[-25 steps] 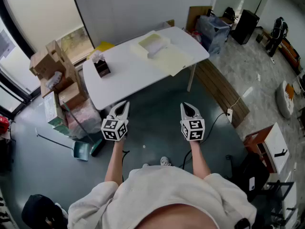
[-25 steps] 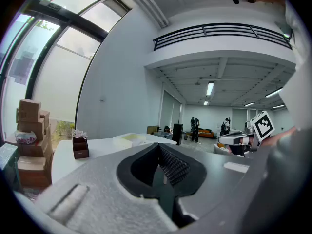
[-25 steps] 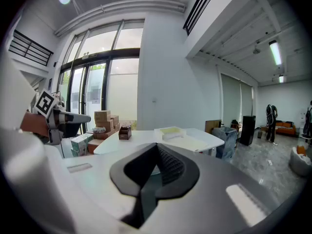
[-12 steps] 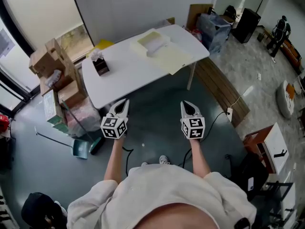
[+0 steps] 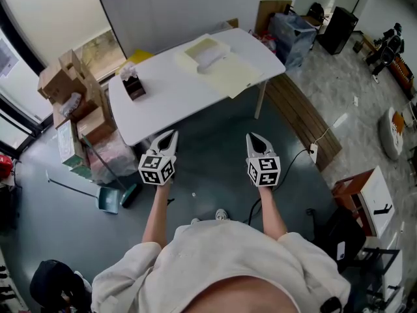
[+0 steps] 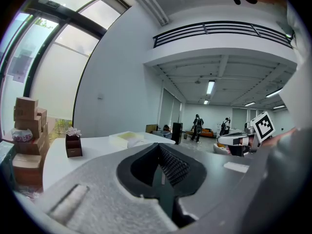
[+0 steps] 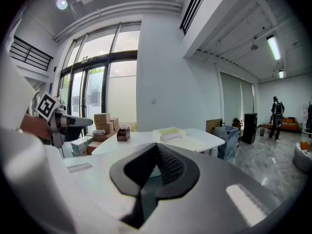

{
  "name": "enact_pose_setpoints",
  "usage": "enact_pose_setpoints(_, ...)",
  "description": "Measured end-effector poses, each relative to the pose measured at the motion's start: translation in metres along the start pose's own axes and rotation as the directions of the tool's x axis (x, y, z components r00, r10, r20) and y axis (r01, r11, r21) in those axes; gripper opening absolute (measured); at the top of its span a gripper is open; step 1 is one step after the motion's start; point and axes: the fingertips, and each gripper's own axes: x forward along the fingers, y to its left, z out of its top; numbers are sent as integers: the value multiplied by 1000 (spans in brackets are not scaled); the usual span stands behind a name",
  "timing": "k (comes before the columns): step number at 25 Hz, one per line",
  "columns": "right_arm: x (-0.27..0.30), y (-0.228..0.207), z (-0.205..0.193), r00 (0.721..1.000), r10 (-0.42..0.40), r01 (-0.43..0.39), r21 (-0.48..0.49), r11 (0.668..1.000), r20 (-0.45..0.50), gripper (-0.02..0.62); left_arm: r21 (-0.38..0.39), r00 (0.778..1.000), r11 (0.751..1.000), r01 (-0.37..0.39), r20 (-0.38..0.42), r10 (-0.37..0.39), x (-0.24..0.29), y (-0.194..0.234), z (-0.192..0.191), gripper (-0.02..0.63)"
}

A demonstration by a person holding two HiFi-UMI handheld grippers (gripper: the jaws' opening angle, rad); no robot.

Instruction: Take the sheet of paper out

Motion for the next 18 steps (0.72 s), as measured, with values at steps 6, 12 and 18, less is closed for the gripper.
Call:
enact_pose_setpoints(6, 6, -24, -3, 1000, 14, -14, 10, 1000, -6, 0, -11, 1000, 1000, -14, -3, 14, 21, -12, -2, 2)
enact_pose_setpoints(12, 12, -44, -3, 999, 43, -43, 14, 999, -5, 0, 0, 1000, 1000, -29, -7, 29, 38, -27, 1, 2)
enact_pose_setpoints(18, 17, -54, -13, 998, 62, -61, 23, 998, -20, 1, 6, 999, 999, -41, -20, 41, 47, -34, -3, 2)
